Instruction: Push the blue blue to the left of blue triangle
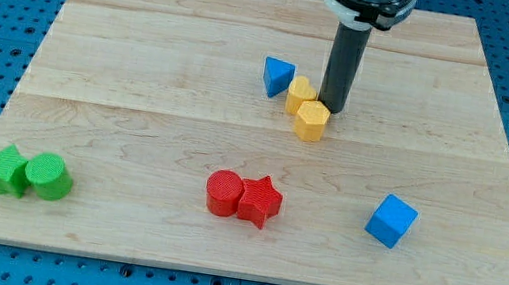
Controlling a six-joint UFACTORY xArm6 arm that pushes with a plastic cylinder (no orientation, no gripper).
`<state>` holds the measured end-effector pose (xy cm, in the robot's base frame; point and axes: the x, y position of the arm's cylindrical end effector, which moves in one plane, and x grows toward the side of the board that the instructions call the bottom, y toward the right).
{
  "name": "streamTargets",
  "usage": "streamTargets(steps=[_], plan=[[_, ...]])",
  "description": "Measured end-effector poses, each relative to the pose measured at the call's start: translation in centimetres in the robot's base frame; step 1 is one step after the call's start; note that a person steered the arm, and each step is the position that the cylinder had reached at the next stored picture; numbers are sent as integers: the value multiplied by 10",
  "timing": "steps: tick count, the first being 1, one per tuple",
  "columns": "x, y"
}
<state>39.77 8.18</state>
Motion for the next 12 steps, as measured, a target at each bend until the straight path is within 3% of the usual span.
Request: streamTargets(steps=[1,2,3,5,6,8,9,11,12], plan=[[1,17],[19,101],[58,172],[192,181],[197,143],[160,58],[160,56],[109,7],[118,34]])
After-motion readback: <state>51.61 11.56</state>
